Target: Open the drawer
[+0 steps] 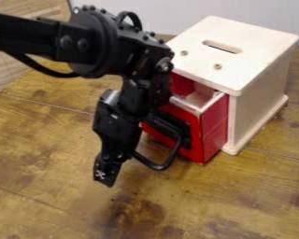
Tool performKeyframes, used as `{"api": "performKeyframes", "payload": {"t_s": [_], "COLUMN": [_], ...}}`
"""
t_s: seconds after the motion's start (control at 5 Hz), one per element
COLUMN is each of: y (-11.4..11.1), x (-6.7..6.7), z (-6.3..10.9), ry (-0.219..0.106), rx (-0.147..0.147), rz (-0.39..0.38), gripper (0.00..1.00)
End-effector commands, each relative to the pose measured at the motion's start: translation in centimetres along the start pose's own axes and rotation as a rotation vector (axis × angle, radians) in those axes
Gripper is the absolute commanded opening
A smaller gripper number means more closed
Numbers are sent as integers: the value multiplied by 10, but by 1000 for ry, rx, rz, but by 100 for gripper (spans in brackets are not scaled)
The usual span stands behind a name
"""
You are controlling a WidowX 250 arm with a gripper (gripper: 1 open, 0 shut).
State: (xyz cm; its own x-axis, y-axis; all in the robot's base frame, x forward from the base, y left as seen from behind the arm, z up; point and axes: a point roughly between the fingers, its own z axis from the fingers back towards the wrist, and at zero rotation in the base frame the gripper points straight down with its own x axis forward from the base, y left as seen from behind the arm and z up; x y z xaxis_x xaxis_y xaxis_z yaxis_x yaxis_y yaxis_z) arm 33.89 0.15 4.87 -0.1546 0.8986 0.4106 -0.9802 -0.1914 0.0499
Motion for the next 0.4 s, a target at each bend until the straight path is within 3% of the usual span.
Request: {"api": "performKeyframes", "payload": {"t_s": [0.0, 0.2], "y": [0, 1], "x": [44, 44], "z": [15, 13], "ry": [-61, -66], "rx": [-22, -18], "rz": [179, 184], "gripper": [100, 0]}}
